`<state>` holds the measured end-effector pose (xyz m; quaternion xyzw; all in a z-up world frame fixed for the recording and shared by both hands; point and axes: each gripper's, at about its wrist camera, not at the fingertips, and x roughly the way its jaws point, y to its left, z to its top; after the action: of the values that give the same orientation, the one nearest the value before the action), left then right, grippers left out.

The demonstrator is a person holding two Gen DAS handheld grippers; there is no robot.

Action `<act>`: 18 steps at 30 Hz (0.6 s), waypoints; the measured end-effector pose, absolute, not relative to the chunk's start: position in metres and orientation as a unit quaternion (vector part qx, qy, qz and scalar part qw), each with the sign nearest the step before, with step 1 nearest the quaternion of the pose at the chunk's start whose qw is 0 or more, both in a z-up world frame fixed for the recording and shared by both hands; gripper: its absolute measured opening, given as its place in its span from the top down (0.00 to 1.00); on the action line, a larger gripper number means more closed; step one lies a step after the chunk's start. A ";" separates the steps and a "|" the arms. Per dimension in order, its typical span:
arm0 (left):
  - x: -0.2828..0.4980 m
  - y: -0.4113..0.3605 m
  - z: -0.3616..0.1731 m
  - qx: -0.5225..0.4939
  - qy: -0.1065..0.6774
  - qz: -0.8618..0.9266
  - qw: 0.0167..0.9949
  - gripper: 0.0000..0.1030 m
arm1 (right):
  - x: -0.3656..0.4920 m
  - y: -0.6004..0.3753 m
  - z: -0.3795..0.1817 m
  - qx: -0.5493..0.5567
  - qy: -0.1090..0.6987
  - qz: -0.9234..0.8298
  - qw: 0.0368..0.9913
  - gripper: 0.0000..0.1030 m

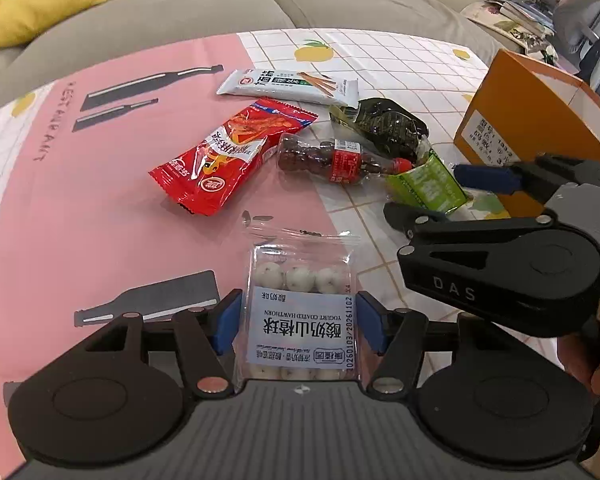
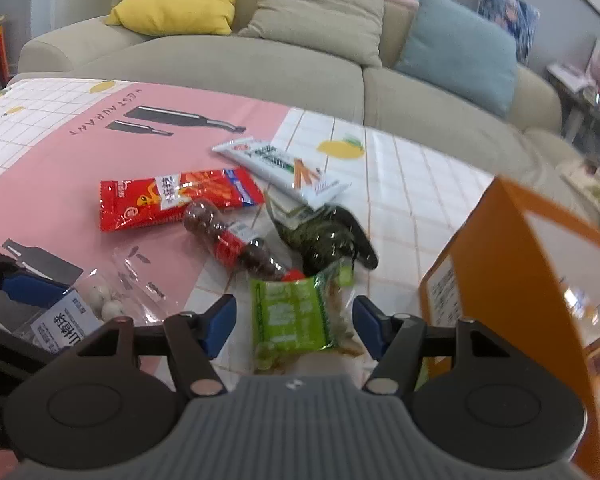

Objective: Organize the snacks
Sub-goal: 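Grasp the white yogurt-ball pack with the left tool while the right tool grasps the green bag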

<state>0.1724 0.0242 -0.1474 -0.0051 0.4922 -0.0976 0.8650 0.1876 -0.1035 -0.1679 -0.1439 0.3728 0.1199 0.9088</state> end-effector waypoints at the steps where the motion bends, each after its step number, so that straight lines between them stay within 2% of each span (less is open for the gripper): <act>1: 0.171 0.023 -0.148 -0.003 0.489 -0.095 0.867 0.31 | 0.189 -0.106 -0.171 -0.135 0.380 0.120 0.907 0.39; 3: 0.169 0.022 -0.148 -0.001 0.485 -0.089 0.870 0.31 | 0.186 -0.108 -0.175 -0.133 0.378 0.115 0.909 0.40; 7: 0.168 0.021 -0.149 -0.005 0.478 -0.075 0.875 0.31 | 0.181 -0.109 -0.175 -0.138 0.362 0.116 0.914 0.50; 10: 0.166 0.019 -0.150 0.001 0.473 -0.070 0.878 0.31 | 0.179 -0.111 -0.176 -0.136 0.363 0.118 0.914 0.50; 13: 0.164 0.014 -0.152 0.024 0.471 -0.071 0.879 0.31 | 0.180 -0.111 -0.178 -0.133 0.361 0.119 0.915 0.43; 15: 0.164 0.015 -0.152 0.020 0.469 -0.068 0.880 0.32 | 0.178 -0.110 -0.180 -0.135 0.359 0.119 0.916 0.43; 18: 0.162 0.013 -0.153 0.013 0.467 -0.057 0.882 0.34 | 0.176 -0.110 -0.179 -0.136 0.355 0.115 0.918 0.54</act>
<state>0.1617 0.0125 -0.1527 0.0126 0.4667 -0.0570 0.8825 0.1759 -0.1104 -0.1789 -0.1357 0.3552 0.1155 0.9176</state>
